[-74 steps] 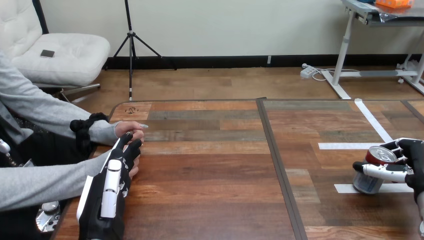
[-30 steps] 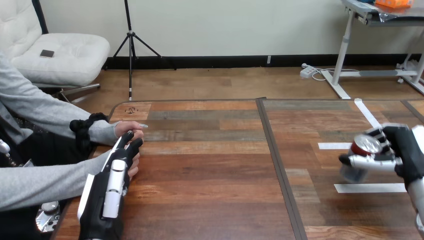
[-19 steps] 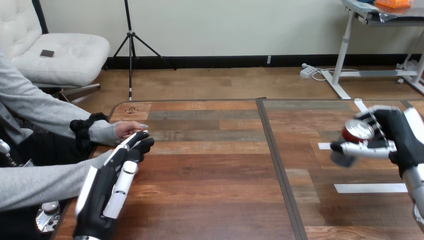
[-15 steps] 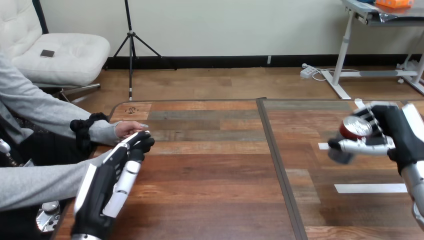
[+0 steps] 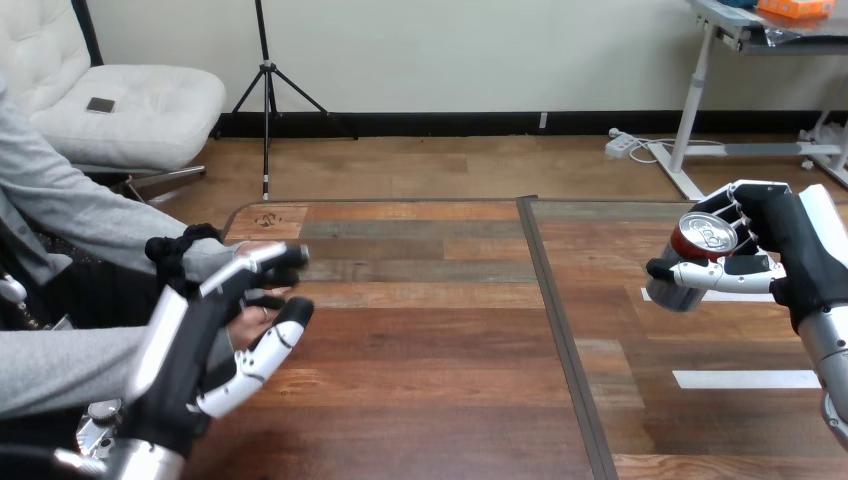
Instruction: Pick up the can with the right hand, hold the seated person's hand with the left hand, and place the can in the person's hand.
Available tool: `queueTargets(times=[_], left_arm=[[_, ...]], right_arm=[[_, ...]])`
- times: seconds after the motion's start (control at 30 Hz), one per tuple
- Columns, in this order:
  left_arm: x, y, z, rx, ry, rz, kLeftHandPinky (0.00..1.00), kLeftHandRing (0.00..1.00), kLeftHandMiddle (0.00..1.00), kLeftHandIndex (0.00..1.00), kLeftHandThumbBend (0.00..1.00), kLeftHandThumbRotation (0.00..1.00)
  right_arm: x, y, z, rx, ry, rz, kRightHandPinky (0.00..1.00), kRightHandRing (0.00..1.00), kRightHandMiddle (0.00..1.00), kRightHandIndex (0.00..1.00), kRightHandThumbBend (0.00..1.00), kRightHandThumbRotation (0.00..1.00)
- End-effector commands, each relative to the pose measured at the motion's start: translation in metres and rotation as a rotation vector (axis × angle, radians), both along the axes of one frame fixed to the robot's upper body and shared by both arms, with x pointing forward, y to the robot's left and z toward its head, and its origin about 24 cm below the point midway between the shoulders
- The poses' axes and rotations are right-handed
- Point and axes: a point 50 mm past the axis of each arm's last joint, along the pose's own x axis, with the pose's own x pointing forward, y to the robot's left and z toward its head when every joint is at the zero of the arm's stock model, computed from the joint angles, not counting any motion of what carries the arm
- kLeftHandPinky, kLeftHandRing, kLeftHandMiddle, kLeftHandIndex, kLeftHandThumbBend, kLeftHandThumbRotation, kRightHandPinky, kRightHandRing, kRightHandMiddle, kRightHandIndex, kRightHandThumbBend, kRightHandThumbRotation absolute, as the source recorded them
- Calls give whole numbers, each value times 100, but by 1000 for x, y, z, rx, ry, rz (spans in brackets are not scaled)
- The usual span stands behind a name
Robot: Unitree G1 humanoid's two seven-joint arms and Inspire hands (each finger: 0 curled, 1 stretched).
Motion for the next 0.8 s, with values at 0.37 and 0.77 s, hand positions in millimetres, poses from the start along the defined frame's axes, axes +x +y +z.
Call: queueTargets(times=[0.37, 0.77], left_arm=[[4, 8, 92, 266, -274, 2, 76, 94, 98, 98, 100, 56], [11, 24, 102, 412, -236, 60, 64, 89, 95, 96, 100, 41]], right_arm=[[11, 12, 23, 18, -103, 61, 29, 33, 41, 43, 82, 0], [10, 13, 21, 28, -94, 61, 32, 35, 41, 43, 82, 0]])
